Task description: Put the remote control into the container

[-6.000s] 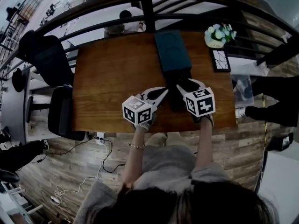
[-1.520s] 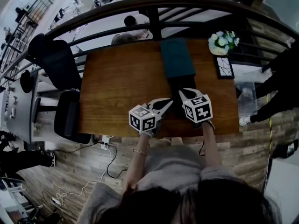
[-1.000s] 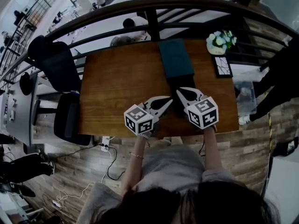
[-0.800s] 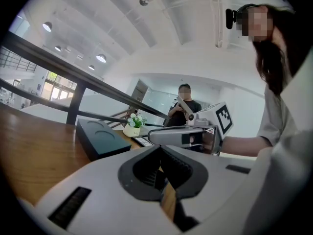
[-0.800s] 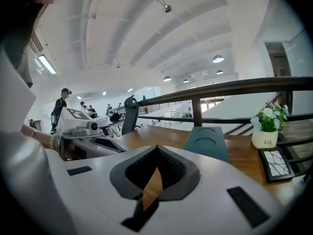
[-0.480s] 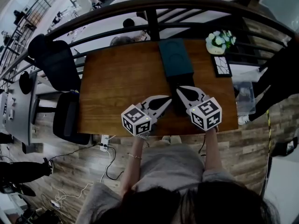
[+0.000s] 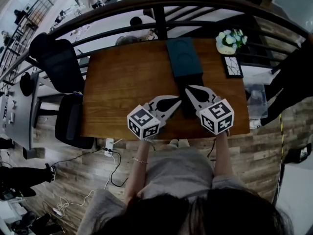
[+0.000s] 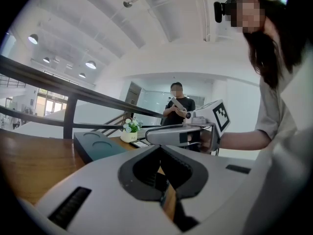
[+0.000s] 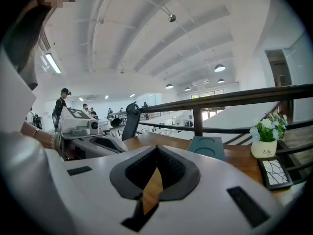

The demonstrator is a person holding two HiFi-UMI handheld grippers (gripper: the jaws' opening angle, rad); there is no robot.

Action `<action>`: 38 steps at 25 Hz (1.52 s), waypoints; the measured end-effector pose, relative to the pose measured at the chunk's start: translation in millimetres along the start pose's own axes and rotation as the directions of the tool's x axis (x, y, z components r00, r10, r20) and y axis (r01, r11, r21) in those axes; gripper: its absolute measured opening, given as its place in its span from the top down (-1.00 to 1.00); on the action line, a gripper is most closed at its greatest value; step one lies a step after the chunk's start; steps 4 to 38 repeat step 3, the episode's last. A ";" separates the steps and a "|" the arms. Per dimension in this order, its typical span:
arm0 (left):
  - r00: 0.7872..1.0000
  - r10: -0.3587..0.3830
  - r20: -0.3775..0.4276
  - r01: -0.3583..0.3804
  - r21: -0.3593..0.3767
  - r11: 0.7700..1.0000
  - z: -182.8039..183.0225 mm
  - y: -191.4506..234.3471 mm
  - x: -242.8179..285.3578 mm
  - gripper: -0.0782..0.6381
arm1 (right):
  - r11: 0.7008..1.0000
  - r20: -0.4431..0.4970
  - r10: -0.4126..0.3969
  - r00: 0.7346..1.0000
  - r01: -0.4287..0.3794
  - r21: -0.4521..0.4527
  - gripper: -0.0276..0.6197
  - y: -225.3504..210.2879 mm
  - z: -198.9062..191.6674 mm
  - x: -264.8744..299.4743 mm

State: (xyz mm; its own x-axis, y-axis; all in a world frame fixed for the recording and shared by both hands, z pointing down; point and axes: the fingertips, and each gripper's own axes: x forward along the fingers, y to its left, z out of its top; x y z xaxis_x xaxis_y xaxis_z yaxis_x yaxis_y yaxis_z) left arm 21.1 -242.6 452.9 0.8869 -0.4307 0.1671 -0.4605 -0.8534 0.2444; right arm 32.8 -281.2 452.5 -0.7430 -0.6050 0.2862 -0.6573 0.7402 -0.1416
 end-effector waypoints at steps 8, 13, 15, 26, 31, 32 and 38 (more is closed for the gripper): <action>1.000 -0.009 -0.009 0.009 0.011 1.000 -0.4 -2.1 1.6 0.77 | 1.000 0.001 -0.005 1.000 0.005 -0.001 0.82 -1.4 -1.3 -0.7; 1.000 -0.009 -0.009 0.009 0.011 1.000 -0.4 -2.1 1.6 0.77 | 1.000 0.001 -0.005 1.000 0.005 -0.001 0.82 -1.4 -1.3 -0.7; 1.000 -0.009 -0.009 0.009 0.011 1.000 -0.4 -2.1 1.6 0.77 | 1.000 0.001 -0.005 1.000 0.005 -0.001 0.82 -1.4 -1.3 -0.7; 1.000 -0.009 -0.009 0.009 0.011 1.000 -0.4 -2.1 1.6 0.77 | 1.000 0.001 -0.005 1.000 0.005 -0.001 0.82 -1.4 -1.3 -0.7; 1.000 -0.009 -0.009 0.009 0.011 1.000 -0.4 -2.1 1.6 0.77 | 1.000 0.001 -0.005 1.000 0.005 -0.001 0.82 -1.4 -1.3 -0.7; 1.000 -0.009 -0.009 0.009 0.011 1.000 -0.4 -2.1 1.6 0.77 | 1.000 0.001 -0.005 1.000 0.005 -0.001 0.82 -1.4 -1.3 -0.7; 1.000 -0.009 -0.009 0.009 0.011 1.000 -0.4 -2.1 1.6 0.77 | 1.000 0.001 -0.005 1.000 0.005 -0.001 0.82 -1.4 -1.3 -0.7</action>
